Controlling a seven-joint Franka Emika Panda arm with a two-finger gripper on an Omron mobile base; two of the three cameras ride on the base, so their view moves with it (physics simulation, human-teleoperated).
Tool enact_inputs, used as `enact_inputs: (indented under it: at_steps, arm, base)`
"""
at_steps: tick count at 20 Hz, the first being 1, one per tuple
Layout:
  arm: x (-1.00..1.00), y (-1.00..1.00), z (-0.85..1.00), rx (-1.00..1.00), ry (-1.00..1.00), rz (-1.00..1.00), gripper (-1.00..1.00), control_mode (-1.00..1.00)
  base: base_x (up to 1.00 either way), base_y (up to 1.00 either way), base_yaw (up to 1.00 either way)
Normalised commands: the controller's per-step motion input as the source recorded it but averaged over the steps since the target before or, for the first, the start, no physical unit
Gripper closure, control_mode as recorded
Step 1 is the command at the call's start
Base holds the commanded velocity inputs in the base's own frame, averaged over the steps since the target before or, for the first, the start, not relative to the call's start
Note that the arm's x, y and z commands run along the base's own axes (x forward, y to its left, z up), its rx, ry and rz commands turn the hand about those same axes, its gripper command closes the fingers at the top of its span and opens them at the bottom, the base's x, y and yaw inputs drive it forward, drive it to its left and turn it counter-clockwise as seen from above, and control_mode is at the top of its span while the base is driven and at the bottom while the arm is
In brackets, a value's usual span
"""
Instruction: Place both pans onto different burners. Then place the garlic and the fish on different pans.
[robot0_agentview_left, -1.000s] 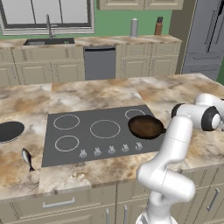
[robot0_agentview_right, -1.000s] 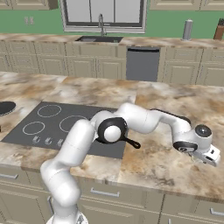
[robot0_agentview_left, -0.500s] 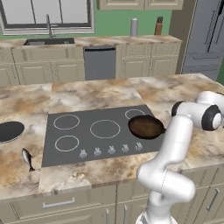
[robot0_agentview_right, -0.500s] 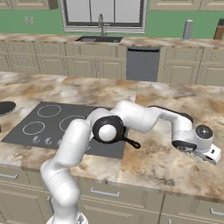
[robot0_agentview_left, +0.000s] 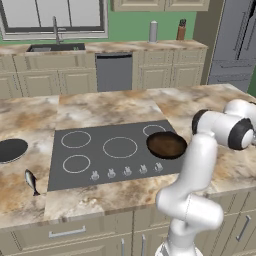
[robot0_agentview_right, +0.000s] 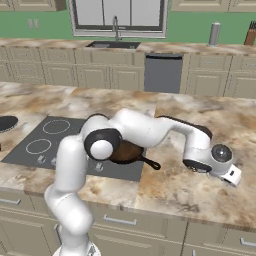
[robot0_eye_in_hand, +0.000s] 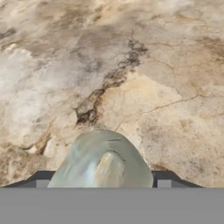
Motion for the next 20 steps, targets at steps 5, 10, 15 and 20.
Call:
enact_inputs:
  at_steps: [5, 10, 15, 20]
  arm:
    - [-0.15, 0.50, 0.57, -0.06, -0.01, 0.00, 1.00, -1.00]
    - [-0.03, 0.52, 0.60, -0.07, 0.00, 0.00, 1.00, -1.00]
    - [-0.08, 0.48, 0.58, -0.07, 0.04, -0.01, 1.00, -1.00]
    - [-0.13, 0.63, 0.39, -0.09, 0.06, -0.01, 1.00, -1.00]
  base:
    - [0.00, 0.00, 0.00]
    - [0.00, 0.00, 0.00]
    - [0.00, 0.00, 0.00]
    - [0.00, 0.00, 0.00]
